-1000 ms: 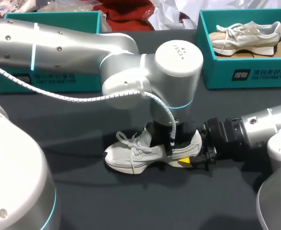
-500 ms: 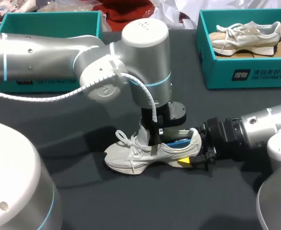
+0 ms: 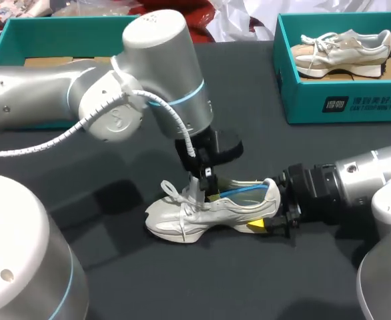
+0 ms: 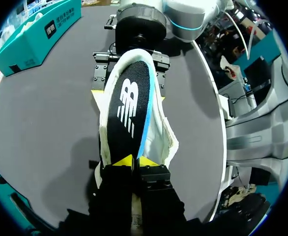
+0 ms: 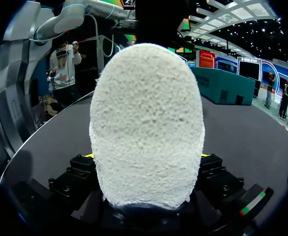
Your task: Take the shoe out of the shoebox, open the shoe tongue, remove and reinsert the insole, then place the shoe into the shoebox
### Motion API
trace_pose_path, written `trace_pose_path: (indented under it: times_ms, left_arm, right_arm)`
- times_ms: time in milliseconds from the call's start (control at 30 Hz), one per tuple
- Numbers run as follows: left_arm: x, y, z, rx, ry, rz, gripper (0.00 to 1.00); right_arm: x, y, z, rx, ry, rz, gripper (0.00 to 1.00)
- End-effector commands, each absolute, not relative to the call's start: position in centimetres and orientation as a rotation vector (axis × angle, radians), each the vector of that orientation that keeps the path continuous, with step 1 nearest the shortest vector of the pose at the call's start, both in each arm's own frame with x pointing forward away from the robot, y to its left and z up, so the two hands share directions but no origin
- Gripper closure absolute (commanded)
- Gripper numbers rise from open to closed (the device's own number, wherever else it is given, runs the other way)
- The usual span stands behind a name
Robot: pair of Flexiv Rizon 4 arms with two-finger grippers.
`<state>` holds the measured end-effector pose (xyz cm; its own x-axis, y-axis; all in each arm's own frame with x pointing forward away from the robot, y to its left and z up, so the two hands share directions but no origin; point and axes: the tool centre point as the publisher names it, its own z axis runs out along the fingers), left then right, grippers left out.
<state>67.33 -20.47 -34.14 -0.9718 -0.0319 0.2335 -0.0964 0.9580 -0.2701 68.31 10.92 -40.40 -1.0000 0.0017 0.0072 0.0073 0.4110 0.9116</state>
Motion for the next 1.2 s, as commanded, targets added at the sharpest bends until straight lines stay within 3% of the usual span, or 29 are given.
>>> trace_pose_path:
  times_ms: [33, 767, 1200]
  left_arm:
    - [67.8, -20.1, -33.5, 0.104, -2.864, 0.529, 1.00]
    - [68.2, -21.0, -30.6, 0.158, -2.869, 0.698, 1.00]
    - [68.7, -25.5, -30.0, 0.174, -2.975, 0.631, 1.00]
  right_arm:
    - [68.2, 11.1, -40.5, -0.011, -2.639, -1.698, 1.00]
    - [68.2, 11.1, -40.5, -0.011, -2.639, -1.698, 1.00]
    - [68.2, 11.1, -40.5, -0.011, -2.639, -1.698, 1.00]
